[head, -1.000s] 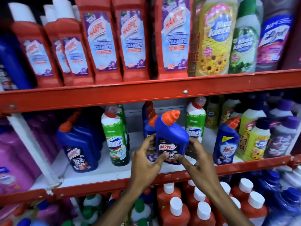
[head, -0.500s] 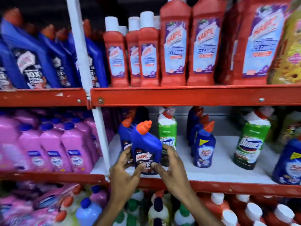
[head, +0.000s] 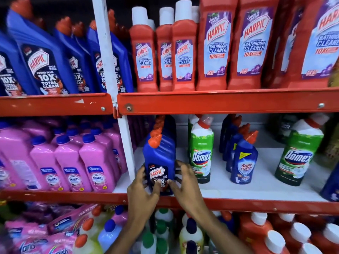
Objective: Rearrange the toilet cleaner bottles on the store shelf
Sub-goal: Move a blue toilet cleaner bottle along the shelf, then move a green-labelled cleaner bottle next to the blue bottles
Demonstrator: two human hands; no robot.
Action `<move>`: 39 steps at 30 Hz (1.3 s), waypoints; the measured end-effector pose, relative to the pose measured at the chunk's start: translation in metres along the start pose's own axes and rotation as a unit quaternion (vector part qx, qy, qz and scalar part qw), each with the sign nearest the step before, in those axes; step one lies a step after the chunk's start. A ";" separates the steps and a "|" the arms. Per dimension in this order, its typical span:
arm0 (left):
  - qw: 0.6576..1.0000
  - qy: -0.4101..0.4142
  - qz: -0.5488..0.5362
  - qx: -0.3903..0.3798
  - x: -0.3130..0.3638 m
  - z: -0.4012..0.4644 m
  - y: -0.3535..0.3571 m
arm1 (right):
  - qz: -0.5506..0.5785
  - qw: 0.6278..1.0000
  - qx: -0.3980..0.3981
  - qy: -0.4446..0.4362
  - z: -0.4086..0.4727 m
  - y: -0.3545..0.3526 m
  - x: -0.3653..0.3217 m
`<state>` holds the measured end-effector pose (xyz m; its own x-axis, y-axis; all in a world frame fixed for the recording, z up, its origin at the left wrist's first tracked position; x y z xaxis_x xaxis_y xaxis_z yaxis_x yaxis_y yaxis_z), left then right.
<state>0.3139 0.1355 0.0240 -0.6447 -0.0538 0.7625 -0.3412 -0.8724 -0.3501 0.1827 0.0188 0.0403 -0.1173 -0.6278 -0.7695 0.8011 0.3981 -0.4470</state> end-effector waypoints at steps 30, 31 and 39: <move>0.902 0.349 0.072 -0.243 0.236 -0.097 0.284 | -0.184 0.951 0.223 0.115 -0.076 -0.313 0.140; 0.914 0.306 0.051 -0.262 0.237 -0.091 0.296 | -0.162 0.953 0.225 0.119 -0.071 -0.320 0.146; 0.940 0.096 -0.081 -0.318 0.233 -0.056 0.378 | -0.102 0.962 0.203 0.150 -0.046 -0.339 0.188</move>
<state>-0.0036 -0.1799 0.0389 -0.6396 0.1957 0.7434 -0.7459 -0.3920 -0.5385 -0.1381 -0.2032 0.0261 -0.4118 -0.4192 -0.8091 0.8997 -0.0457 -0.4342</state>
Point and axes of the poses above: each hand's wrist, its own z-axis towards the middle knuckle, its own y-axis out of the palm, x = y × z, the point moved 10 cm from there along z, towards the middle knuckle, and after that the axes turned 1 degree about -x, right-handed, at the moved point
